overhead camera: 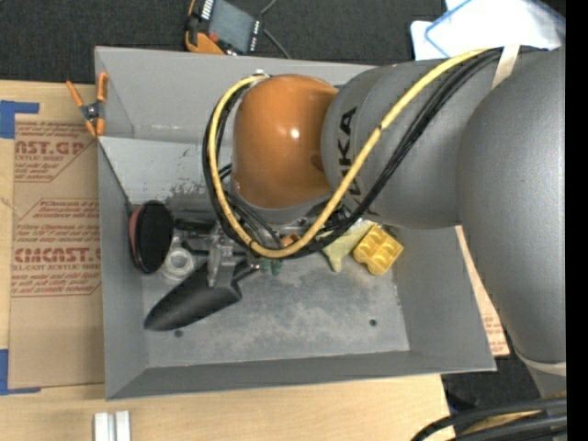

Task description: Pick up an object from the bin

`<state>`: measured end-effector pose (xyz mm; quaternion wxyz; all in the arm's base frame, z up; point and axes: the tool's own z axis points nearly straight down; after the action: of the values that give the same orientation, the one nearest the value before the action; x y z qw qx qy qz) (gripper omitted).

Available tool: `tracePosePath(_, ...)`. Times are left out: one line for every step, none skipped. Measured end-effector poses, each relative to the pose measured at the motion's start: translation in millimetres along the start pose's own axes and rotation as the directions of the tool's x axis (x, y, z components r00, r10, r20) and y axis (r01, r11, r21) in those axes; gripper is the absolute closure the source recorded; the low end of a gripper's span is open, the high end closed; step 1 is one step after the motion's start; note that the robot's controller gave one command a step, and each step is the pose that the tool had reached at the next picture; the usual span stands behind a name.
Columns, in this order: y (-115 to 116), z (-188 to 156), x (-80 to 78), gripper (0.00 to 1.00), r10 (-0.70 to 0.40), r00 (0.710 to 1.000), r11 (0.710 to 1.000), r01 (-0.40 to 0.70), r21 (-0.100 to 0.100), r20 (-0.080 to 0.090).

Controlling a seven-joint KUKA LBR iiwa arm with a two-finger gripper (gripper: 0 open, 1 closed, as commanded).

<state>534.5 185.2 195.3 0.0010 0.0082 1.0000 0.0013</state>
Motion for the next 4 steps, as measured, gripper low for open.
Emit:
tracePosePath(-27.2, 53.8, 22.0, 1.0, -0.016, 1.0, 1.0, 0.016, 0.003, -0.007)
tracePosePath(-15.3, 47.2, -1.9, 1.0, 0.01, 1.0, 1.0, -0.01, -0.002, 0.001)
tracePosePath(-13.9, -15.6, -18.4, 0.0, -0.302, 0.953, 0.953, 0.302, -0.001, 0.0)
tracePosePath(-13.5, -18.4, -19.5, 0.0, -0.303, 0.953, 0.953, 0.303, -0.002, 0.0)
